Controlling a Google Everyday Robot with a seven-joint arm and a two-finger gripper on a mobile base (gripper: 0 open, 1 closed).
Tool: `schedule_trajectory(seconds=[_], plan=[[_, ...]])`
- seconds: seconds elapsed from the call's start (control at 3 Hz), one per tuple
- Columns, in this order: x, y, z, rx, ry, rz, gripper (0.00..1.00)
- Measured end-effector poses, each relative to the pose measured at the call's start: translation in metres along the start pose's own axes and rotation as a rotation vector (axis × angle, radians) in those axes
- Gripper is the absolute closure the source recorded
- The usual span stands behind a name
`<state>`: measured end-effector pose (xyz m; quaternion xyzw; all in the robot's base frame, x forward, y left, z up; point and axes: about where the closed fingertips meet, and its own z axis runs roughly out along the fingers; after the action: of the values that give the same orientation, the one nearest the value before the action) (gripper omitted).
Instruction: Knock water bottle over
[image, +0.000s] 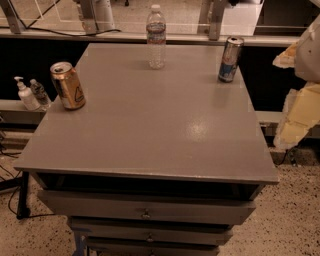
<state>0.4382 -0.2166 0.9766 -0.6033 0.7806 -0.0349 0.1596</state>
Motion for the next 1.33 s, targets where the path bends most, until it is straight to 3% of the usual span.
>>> schedule_trajectory(seconds=[0.33, 0.67, 1.33], plan=[[-0.001, -0.003, 0.0, 0.013, -0.013, 0.006, 0.0], [-0.012, -0.022, 0.018, 0.043, -0.063, 0.043, 0.0], [-0.065, -0.083, 0.083, 0.109, -0.219, 0.138, 0.0]])
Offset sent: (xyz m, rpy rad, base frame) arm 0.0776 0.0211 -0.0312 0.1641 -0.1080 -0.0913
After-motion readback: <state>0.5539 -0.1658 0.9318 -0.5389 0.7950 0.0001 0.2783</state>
